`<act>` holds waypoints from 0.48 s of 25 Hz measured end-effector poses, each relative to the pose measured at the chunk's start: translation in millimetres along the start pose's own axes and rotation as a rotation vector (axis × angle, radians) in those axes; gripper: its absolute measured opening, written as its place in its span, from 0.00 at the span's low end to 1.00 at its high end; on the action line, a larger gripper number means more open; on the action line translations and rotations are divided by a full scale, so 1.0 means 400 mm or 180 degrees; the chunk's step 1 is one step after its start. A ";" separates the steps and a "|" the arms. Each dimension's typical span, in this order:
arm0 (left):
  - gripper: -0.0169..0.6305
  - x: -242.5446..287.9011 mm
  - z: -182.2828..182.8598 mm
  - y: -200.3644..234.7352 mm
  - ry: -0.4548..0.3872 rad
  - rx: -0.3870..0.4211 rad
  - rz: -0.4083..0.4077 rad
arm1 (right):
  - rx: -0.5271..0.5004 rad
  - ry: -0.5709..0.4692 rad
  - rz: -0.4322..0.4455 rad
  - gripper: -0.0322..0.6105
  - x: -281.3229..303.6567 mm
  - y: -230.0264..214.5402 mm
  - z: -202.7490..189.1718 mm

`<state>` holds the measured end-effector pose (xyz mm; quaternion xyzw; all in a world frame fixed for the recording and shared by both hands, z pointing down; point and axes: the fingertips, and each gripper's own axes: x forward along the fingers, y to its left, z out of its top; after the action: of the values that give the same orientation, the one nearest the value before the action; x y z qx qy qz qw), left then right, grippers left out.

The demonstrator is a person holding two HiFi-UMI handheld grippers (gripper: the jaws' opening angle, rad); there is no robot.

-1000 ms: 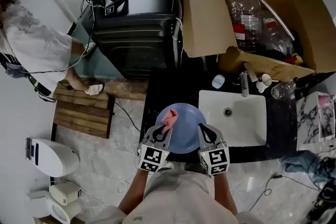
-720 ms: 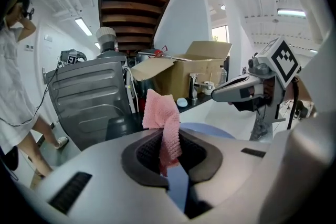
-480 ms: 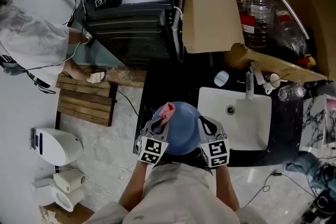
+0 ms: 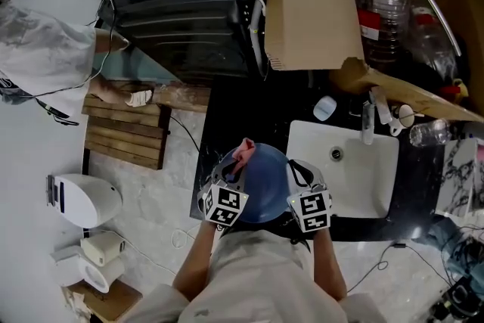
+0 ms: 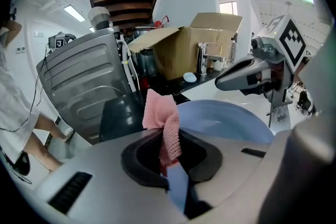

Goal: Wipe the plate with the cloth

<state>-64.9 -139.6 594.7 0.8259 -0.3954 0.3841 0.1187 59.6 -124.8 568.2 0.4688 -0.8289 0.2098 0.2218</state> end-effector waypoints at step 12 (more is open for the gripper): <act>0.08 0.068 -0.006 -0.035 0.0153 -0.0046 -0.0130 | 0.0011 0.0276 0.0178 0.08 0.053 -0.010 -0.053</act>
<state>-45.4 -144.4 617.6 0.8234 -0.3782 0.3985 0.1420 56.8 -129.6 598.0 0.4363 -0.8309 0.2374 0.2508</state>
